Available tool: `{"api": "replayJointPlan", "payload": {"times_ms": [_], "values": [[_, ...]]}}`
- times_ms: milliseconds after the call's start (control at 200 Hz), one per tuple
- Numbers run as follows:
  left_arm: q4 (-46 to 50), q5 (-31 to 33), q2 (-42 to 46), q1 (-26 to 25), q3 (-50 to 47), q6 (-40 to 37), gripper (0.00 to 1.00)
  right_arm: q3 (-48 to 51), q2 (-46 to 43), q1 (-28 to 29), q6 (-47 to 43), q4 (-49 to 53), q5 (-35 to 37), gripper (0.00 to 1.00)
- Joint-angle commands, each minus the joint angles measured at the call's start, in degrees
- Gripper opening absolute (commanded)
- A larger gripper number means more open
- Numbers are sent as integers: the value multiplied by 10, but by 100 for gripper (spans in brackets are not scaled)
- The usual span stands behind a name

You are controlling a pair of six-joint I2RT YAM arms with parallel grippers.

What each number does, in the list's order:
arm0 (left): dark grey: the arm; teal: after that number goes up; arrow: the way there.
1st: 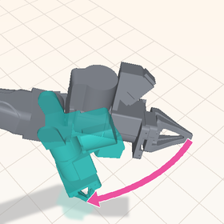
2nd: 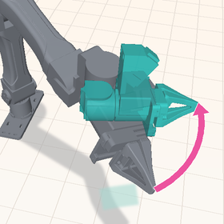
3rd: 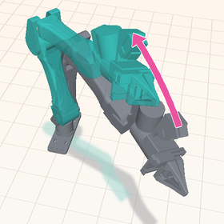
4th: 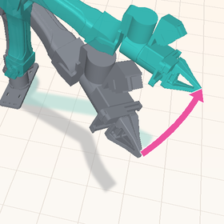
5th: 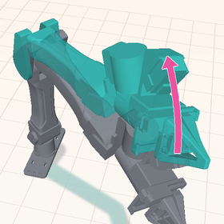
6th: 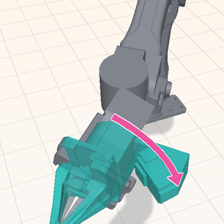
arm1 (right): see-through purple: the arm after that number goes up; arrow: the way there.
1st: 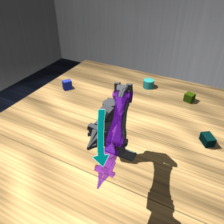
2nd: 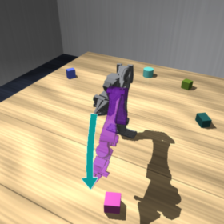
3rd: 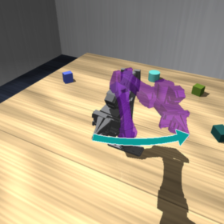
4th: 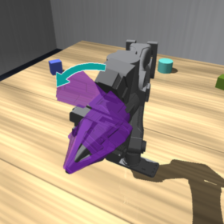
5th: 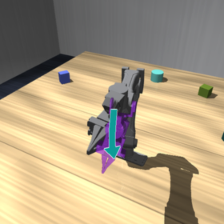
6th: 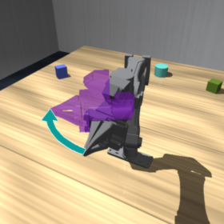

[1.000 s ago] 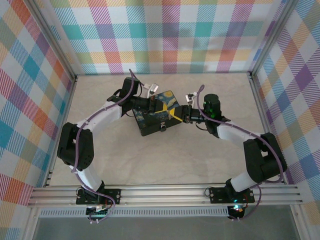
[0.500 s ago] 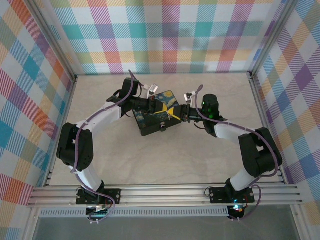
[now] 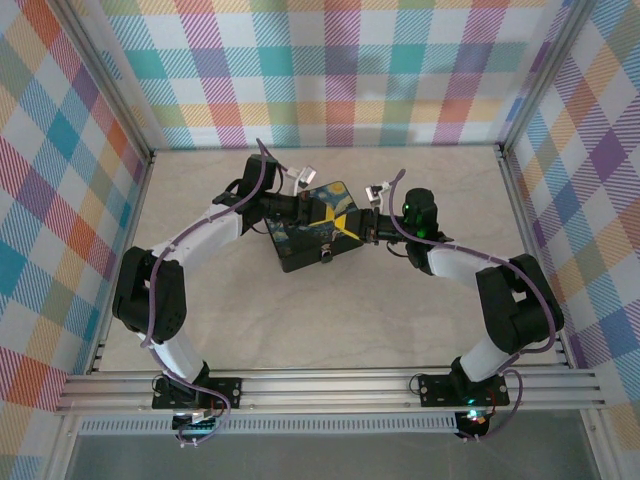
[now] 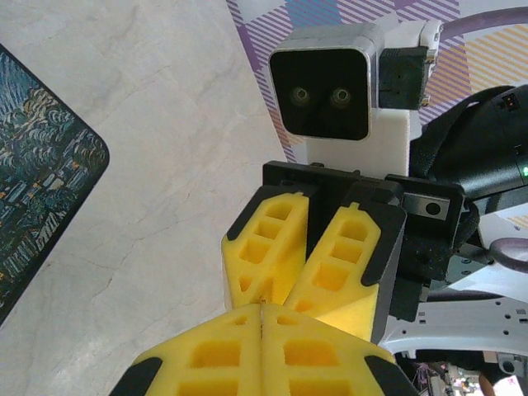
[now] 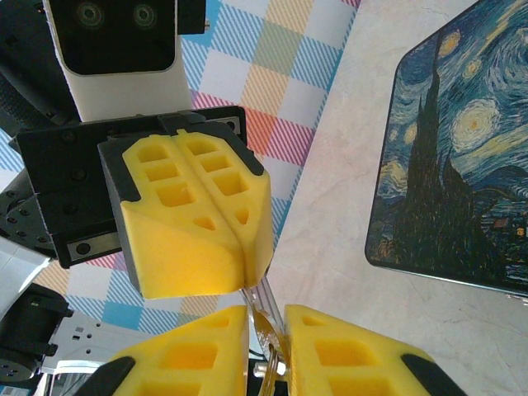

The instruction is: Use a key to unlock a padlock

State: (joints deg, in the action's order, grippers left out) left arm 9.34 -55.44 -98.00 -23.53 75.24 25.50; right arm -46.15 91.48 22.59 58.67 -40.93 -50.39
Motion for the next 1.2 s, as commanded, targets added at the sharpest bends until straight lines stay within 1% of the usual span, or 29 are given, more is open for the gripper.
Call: {"api": "replayJointPlan", "payload": {"times_ms": [0,180,260,410,580,650,695,800,860,975,1030,1090,1195], "values": [[-23,-9,15,3,-10,5,0,7,4,6,12,-43,-16,17],[-23,-16,22,3,-17,1,0,10,5,6,20,-58,-9,12],[-21,-16,24,4,-21,-3,0,13,3,6,24,-62,-5,8],[-20,-15,27,4,-26,-5,0,23,-7,6,19,-59,4,5],[-4,0,21,5,-21,-8,0,28,-32,6,-8,-17,12,3],[1,6,17,7,-17,-7,3,28,-42,6,-25,11,17,2],[2,8,15,7,-15,-6,7,28,-50,6,-36,32,21,2],[14,19,12,9,-6,-9,32,21,-68,6,-78,116,34,1],[19,23,12,12,-2,-8,41,15,-76,6,-105,165,40,1],[30,35,16,14,3,-11,49,14,-90,2,-137,221,49,1],[54,56,17,14,12,-19,52,13,-95,-2,-148,240,54,1],[101,98,16,13,19,-24,55,7,-98,-5,-169,274,61,1],[166,208,20,-5,19,-12,59,-8,-98,-14,-208,335,68,2]]}}
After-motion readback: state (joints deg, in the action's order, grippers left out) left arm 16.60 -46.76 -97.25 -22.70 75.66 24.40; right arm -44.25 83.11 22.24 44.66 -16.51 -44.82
